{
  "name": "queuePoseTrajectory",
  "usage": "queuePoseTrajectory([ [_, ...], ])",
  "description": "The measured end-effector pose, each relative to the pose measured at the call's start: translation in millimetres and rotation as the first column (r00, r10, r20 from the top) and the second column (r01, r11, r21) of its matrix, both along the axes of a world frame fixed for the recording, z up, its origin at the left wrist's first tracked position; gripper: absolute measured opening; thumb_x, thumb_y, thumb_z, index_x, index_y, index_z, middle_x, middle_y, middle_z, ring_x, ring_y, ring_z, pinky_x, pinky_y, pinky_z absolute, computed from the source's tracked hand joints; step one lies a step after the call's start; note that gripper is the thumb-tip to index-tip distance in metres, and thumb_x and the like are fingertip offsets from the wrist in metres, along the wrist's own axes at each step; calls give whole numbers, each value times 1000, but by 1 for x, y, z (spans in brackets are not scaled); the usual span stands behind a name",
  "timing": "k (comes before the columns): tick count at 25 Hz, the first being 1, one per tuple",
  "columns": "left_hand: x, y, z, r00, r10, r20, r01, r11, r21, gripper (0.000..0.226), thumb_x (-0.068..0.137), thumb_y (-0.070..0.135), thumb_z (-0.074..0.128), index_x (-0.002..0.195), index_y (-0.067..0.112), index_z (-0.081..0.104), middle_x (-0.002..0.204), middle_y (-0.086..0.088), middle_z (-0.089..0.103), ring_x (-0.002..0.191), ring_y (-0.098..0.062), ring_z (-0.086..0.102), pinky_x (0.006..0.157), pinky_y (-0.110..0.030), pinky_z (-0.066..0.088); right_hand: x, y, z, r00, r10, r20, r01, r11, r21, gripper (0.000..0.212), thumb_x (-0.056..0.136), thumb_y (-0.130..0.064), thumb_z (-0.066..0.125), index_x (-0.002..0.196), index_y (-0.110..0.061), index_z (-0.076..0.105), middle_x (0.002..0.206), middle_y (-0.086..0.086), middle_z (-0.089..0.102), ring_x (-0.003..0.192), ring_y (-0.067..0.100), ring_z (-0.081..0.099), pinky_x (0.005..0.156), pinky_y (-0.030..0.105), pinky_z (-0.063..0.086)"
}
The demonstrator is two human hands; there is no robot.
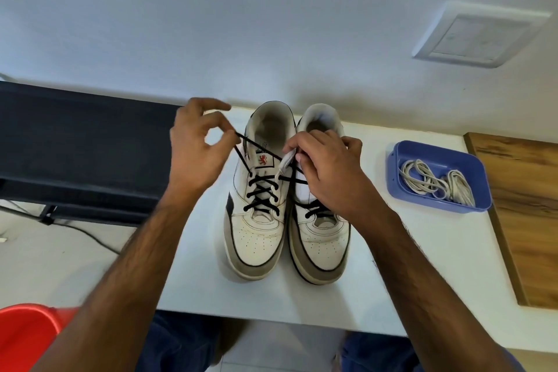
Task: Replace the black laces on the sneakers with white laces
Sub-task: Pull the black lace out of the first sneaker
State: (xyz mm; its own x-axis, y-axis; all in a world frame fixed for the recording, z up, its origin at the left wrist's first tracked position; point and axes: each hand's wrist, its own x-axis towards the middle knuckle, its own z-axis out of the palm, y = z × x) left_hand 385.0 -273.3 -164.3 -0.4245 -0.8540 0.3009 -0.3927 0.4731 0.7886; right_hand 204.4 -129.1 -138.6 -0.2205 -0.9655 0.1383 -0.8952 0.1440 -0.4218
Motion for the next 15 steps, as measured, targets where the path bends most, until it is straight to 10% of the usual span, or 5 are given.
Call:
queuePoseTrajectory([
  [2, 4, -1, -1, 1000, 18, 16, -21, 986, 165, 15, 80, 39, 59, 76, 30, 70, 123, 15, 57, 125, -8, 47, 107, -53, 40, 0, -1, -1, 1000, -2, 7, 2, 1000, -5, 29, 98, -10, 50, 113, -33, 60, 111, -13, 62, 111, 15, 50, 90, 37, 22],
  [6, -6, 9, 7, 948, -266, 172, 273, 962, -13, 27, 90, 43, 60, 114, 33, 69, 147, 13, 43, 140, -10, 32, 112, -39, 23, 0, -1, -4, 1000, -17, 20, 17, 1000, -13, 29, 97, -9, 52, 113, -32, 59, 110, -13, 61, 110, 16, 51, 93, 39, 26],
  [11, -18, 20, -5, 838, -337, 429, 427, 895, -130, 13, 87, 40, 69, 99, 35, 73, 151, 7, 46, 142, -24, 33, 110, -55, 26, 1, -1, -5, 1000, -20, 18, 20, 999, -30, 30, 95, -8, 53, 111, -32, 60, 102, -19, 52, 107, 15, 50, 91, 38, 25],
  [15, -18, 13, 0, 944, -287, 159, 306, 946, -105, 10, 88, 30, 69, 92, 34, 77, 136, 12, 60, 131, -18, 47, 109, -39, 34, 1, 1, -5, 999, -22, 23, 23, 999, -24, 31, 95, -8, 54, 113, -32, 60, 99, -22, 47, 106, 13, 49, 91, 36, 23],
])
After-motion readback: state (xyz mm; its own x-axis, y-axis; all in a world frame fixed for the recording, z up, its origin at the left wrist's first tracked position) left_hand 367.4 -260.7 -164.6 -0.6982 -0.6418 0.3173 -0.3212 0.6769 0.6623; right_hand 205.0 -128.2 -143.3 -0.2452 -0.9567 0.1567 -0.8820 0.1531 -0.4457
